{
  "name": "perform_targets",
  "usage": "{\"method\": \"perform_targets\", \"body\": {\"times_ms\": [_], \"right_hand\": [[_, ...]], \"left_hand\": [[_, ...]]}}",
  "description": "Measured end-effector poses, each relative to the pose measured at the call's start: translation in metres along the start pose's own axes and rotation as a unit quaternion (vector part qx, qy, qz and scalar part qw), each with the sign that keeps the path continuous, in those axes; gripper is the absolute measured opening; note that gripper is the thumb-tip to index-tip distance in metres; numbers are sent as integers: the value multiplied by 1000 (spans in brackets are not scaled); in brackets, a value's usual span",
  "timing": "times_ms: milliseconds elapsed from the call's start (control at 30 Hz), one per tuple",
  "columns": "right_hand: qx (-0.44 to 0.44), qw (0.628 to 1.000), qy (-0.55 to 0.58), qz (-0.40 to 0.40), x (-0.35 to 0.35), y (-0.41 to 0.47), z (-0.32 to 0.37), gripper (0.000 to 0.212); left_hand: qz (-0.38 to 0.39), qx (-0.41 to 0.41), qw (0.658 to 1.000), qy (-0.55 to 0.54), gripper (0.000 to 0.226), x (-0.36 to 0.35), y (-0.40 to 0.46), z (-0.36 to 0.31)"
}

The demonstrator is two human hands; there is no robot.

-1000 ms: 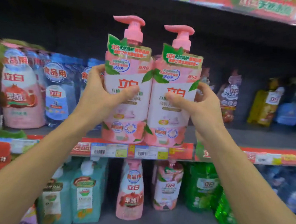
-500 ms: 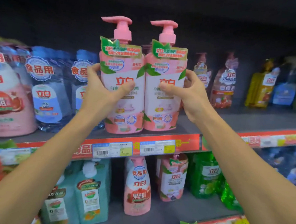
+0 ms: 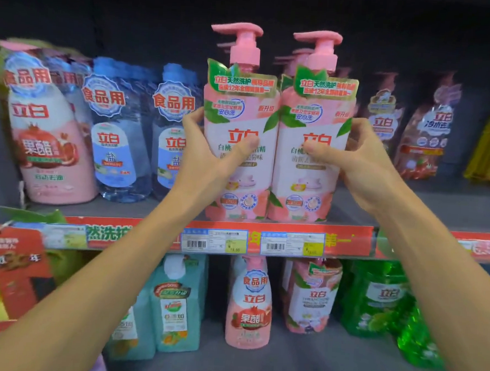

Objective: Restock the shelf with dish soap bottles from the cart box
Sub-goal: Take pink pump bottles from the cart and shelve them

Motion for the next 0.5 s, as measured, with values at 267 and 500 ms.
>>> {"method": "perform_targets", "body": {"times_ms": [267, 500], "right_hand": [[-7, 1000, -30, 5, 2, 0, -1, 64], [-12, 999, -45, 6, -1, -5, 0, 59]], "left_hand": [[21, 24, 999, 44, 68, -1, -1, 2], [77, 88, 982, 151, 74, 3, -7, -15]]}}
Point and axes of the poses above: each hand's wrist, its own y-axis towards the middle knuckle, its own x-axis out of the back of the hand, z = x × y, the point moved 5 cm from there along y, towards the middle knuckle, and after that the axes turned 8 degrees about -x, right-handed, at the moved point
